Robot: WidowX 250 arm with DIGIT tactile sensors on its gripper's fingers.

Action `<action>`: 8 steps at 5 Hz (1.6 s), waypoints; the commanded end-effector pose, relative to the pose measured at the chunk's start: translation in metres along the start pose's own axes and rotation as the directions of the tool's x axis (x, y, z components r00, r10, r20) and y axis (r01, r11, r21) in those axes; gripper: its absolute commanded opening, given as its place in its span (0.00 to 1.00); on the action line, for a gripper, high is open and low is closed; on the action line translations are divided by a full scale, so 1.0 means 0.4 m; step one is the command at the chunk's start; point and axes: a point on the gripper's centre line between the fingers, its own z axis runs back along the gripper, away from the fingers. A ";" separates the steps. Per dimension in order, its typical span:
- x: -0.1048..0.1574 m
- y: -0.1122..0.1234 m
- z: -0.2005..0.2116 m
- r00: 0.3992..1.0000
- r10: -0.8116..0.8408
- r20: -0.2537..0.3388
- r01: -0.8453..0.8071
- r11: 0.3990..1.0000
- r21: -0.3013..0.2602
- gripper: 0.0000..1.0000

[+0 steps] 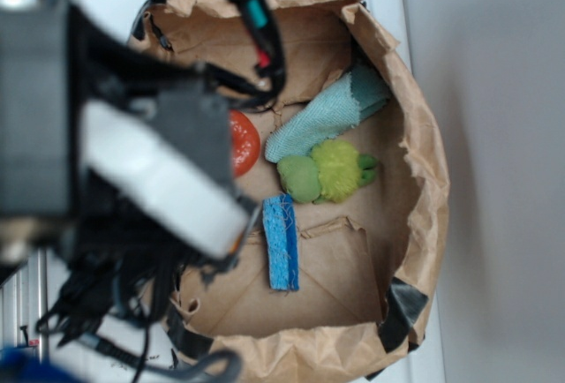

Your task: Grab the blue sponge.

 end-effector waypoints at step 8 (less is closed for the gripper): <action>0.125 -0.107 -0.396 0.801 -0.565 -0.197 0.569 0.821 -0.039 0.85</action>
